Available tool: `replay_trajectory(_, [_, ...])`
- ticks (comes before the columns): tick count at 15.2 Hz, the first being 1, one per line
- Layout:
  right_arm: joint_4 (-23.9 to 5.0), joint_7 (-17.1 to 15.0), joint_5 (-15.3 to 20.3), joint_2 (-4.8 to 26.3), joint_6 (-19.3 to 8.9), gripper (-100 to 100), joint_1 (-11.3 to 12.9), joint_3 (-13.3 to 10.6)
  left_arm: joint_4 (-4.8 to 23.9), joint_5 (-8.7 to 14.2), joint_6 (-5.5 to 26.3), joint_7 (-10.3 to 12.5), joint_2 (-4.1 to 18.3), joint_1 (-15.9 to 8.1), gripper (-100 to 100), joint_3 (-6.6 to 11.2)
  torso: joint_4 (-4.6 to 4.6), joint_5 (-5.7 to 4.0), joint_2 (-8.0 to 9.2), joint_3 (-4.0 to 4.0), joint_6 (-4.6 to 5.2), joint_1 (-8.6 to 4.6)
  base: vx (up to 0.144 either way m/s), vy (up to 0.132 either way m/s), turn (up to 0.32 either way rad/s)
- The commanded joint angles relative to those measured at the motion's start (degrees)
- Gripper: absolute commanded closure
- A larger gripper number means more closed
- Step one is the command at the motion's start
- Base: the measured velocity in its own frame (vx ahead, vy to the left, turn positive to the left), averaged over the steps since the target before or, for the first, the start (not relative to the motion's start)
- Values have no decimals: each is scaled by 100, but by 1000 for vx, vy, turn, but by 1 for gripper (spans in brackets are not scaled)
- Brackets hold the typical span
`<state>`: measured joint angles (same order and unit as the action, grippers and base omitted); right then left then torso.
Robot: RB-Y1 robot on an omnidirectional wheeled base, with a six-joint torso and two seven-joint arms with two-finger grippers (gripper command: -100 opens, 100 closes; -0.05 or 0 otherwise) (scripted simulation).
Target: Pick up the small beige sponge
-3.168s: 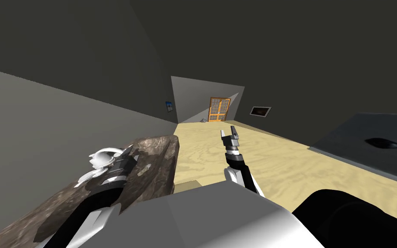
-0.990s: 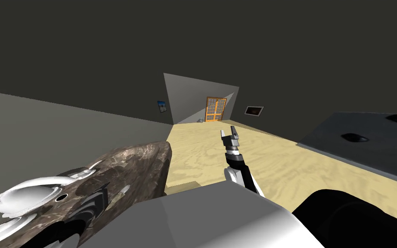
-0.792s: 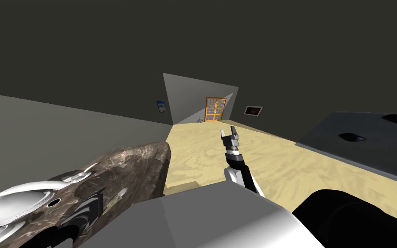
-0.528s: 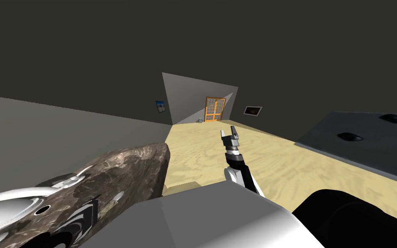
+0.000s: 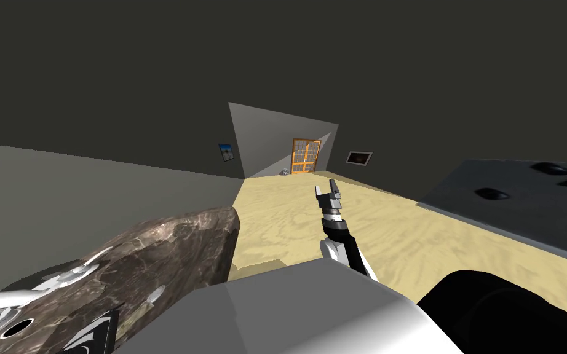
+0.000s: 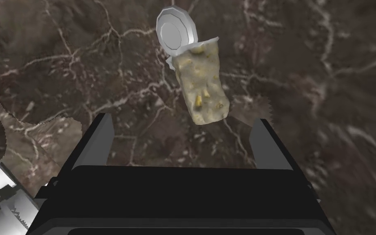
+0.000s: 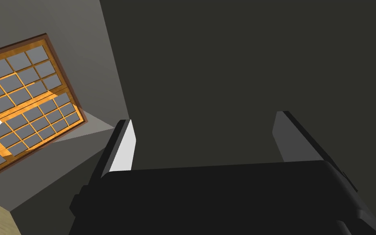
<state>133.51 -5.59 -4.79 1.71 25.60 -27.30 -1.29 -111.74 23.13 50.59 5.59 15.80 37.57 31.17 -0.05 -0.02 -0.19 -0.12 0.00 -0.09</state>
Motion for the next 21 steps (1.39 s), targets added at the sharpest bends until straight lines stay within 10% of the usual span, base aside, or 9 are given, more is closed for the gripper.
replay_trajectory(1, [0,0,0,0,0,0,0,0,37,84,285,9,59,42,-100,85,0,0,0,0,0,0,44,-7,-27])
replay_trajectory(8, [0,0,0,0,0,0,0,0,152,230,770,22,207,96,-100,244,1,1,5,3,0,3,40,-4,-23])
replay_trajectory(15, [0,0,0,0,0,0,1,0,491,95,463,-10,145,-68,-100,120,4,5,18,11,0,20,5,22,-7])
replay_trajectory(16, [0,0,0,0,0,0,1,0,507,88,443,-11,143,-75,100,114,4,4,19,11,0,17,1,8,-2])
replay_trajectory(21, [0,0,0,0,0,0,1,0,325,152,570,1,162,11,100,168,5,13,6,5,15,25,-1,-4,4])
